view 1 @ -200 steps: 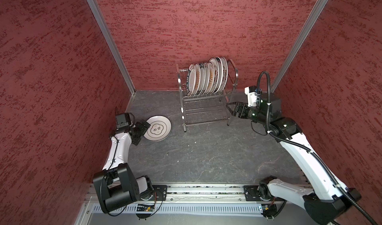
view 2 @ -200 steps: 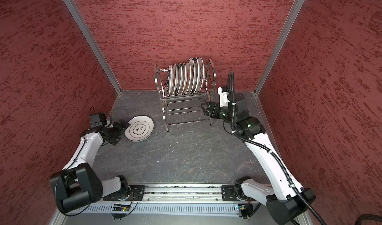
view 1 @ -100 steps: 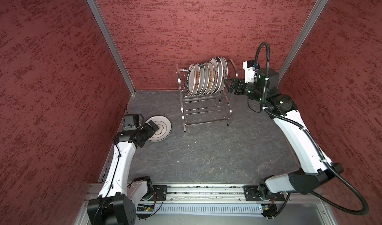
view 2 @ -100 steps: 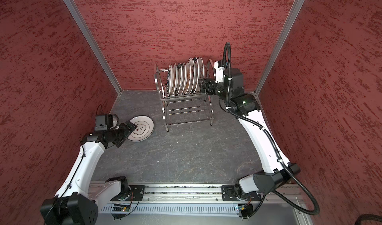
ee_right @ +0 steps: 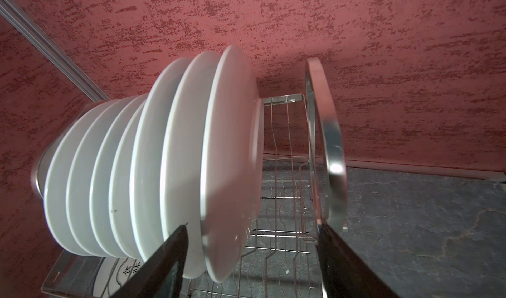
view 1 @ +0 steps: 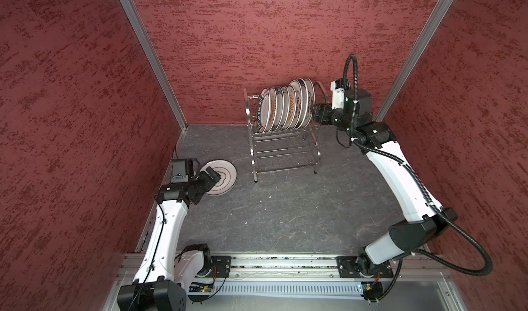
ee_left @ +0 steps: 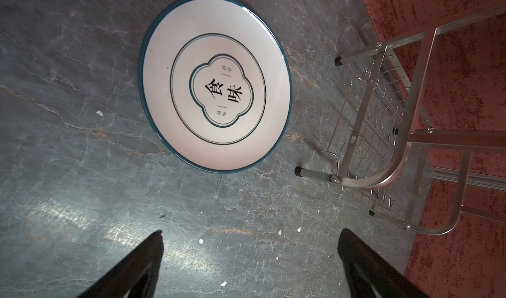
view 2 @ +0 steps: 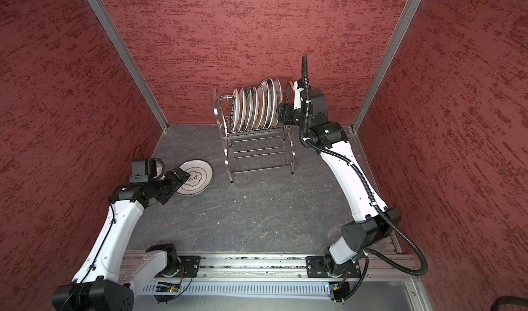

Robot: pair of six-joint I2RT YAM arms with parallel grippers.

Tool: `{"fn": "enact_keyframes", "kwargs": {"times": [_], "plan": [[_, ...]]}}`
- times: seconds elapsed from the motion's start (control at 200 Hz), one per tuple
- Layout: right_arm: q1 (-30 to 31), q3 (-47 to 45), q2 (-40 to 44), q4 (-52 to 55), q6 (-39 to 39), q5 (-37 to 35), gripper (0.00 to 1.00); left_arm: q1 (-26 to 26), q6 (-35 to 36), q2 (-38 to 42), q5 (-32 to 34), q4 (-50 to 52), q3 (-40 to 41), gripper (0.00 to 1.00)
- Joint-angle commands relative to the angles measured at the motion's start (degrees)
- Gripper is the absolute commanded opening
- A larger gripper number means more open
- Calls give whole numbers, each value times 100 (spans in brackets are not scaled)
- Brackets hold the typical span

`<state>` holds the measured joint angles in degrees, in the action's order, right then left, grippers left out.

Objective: Unload the plates from the dish rack
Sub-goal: Pick up the plate from the dish rack.

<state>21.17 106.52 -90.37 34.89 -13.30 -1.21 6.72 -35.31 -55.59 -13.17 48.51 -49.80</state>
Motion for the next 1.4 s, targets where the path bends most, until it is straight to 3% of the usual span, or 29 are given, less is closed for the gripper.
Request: {"fn": "enact_keyframes", "kwargs": {"times": [0.0,0.19,0.571,0.992,1.393], "plan": [[-26,204,-64,-206,124,-259,68,-30,-20,21,10,-138,136,100],[-26,326,-206,-214,139,-240,57,-28,-20,-39,1,-186,207,99],[3,739,-623,-25,34,-309,48,-30,-86,-75,-31,-285,312,99],[177,1401,-1217,575,-15,-819,46,-39,-108,-128,-69,-413,409,99],[220,1357,-1239,762,-6,-995,31,-33,-166,-202,-72,-523,554,99]]}}
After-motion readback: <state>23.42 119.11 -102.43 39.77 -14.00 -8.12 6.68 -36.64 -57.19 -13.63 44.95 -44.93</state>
